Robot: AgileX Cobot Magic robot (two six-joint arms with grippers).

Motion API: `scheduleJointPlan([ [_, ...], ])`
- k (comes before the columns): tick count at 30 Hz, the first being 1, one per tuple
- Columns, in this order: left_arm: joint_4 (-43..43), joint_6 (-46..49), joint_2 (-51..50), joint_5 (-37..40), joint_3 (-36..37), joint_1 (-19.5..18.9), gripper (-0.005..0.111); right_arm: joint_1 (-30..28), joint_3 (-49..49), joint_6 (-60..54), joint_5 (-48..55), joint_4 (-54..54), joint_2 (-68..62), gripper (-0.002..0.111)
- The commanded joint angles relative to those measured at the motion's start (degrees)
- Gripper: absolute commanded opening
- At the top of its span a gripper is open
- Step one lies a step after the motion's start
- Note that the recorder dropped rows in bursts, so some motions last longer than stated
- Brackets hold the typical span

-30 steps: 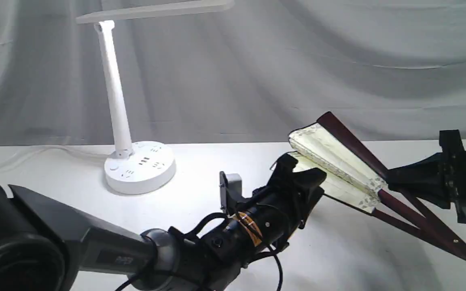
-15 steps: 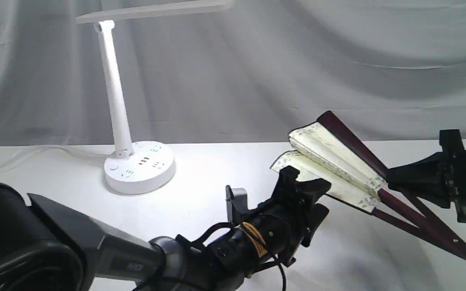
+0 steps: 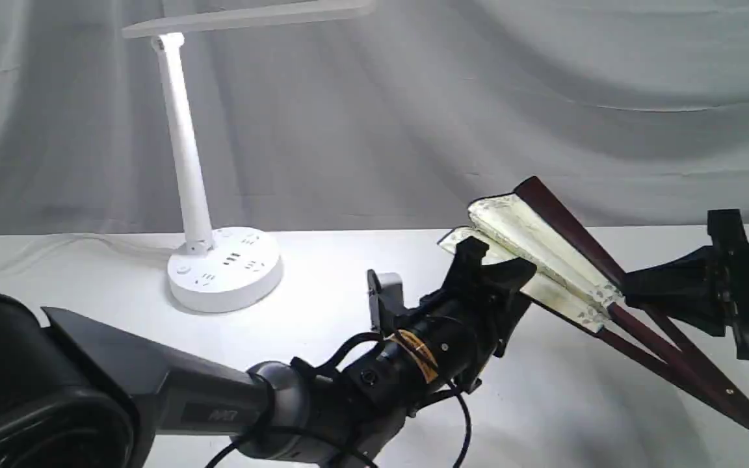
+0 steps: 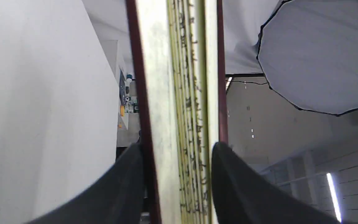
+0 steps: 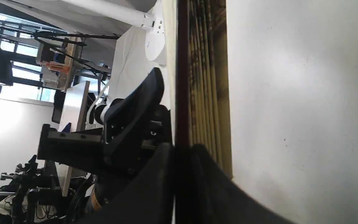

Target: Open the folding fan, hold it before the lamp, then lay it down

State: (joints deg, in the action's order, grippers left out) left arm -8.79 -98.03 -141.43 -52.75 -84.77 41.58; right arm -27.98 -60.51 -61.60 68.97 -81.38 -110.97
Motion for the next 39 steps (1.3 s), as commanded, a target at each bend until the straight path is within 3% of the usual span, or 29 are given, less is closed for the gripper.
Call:
scheduleJointPlan([
  [1, 0.7, 0.9, 0.1, 0.0, -0.5, 0.3, 0.032, 0.1, 0.1, -0.1, 1.0, -0.2, 0.6, 0.000],
  [7, 0.7, 0.6, 0.1, 0.1, -0.5, 0.3, 0.027, 0.1, 0.1, -0.1, 1.0, -0.2, 0.6, 0.000],
  [13, 0.7, 0.6, 0.1, -0.2, -0.5, 0.3, 0.000, 0.1, 0.1, -0.1, 1.0, -0.2, 0.6, 0.000],
  [19, 0.7, -0.7, 0.1, -6.2, -0.5, 0.3, 0.000, 0.1, 0.1, -0.1, 1.0, -0.2, 0.6, 0.000],
  [23, 1.0, -0.9, 0.1, -6.2, -0.5, 0.3, 0.000, 0.1, 0.1, -0.1, 1.0, -0.2, 0.6, 0.000],
  [27, 1.0, -0.9, 0.1, -1.6, -0.5, 0.3, 0.008, 0.1, 0.1, -0.1, 1.0, -0.2, 0.6, 0.000],
  [33, 1.4, -0.6, 0.1, -1.2, -0.9, 0.1, 0.027, 2.1, 0.1, -0.1, 1.0, -0.2, 0.6, 0.000],
  [39, 0.0, -0.9, 0.1, -1.2, -0.9, 0.0, 0.026, 3.3, 0.1, -0.1, 1.0, -0.2, 0.6, 0.000],
])
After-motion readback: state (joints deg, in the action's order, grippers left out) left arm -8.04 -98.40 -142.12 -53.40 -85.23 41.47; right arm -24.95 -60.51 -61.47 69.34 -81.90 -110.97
